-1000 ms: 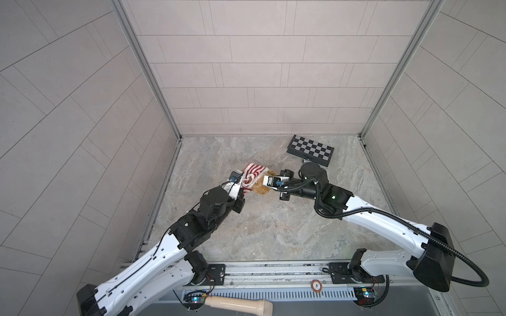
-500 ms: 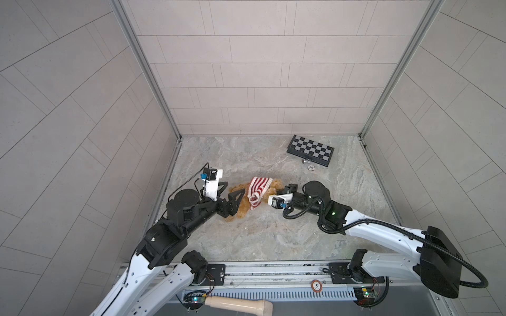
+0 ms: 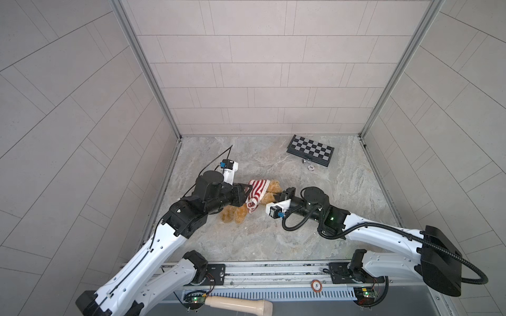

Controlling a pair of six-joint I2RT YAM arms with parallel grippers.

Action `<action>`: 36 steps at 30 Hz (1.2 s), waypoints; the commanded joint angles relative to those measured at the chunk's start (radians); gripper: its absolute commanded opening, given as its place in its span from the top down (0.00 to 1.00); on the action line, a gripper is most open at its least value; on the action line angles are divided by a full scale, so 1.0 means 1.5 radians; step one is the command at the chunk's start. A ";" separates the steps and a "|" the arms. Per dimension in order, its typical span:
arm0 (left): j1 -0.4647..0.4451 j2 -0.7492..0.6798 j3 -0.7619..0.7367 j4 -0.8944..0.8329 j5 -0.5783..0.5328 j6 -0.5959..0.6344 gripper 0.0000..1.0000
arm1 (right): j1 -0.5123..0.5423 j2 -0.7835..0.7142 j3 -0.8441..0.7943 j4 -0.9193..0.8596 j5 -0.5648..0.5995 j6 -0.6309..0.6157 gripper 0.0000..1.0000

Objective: Dress the teddy bear

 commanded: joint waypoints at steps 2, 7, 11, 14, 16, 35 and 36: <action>0.007 -0.006 -0.017 0.002 0.007 -0.008 0.65 | 0.002 -0.019 0.004 0.041 0.004 -0.020 1.00; 0.017 -0.006 -0.048 0.022 0.012 -0.016 0.66 | 0.003 -0.019 0.001 0.050 0.005 -0.020 1.00; 0.018 0.001 -0.052 0.040 0.028 -0.018 0.67 | 0.002 -0.018 0.002 0.050 0.007 -0.022 1.00; 0.018 0.007 -0.052 0.045 0.035 -0.018 0.77 | 0.002 -0.017 0.001 0.052 0.007 -0.024 1.00; 0.018 0.008 -0.053 0.053 0.041 -0.019 0.84 | 0.002 -0.017 0.002 0.050 0.009 -0.024 1.00; 0.018 0.002 -0.078 0.095 0.059 -0.033 0.81 | 0.002 -0.029 0.001 0.039 0.020 -0.025 1.00; 0.018 0.002 -0.079 0.095 0.059 -0.031 0.85 | 0.002 -0.029 0.002 0.038 0.021 -0.024 1.00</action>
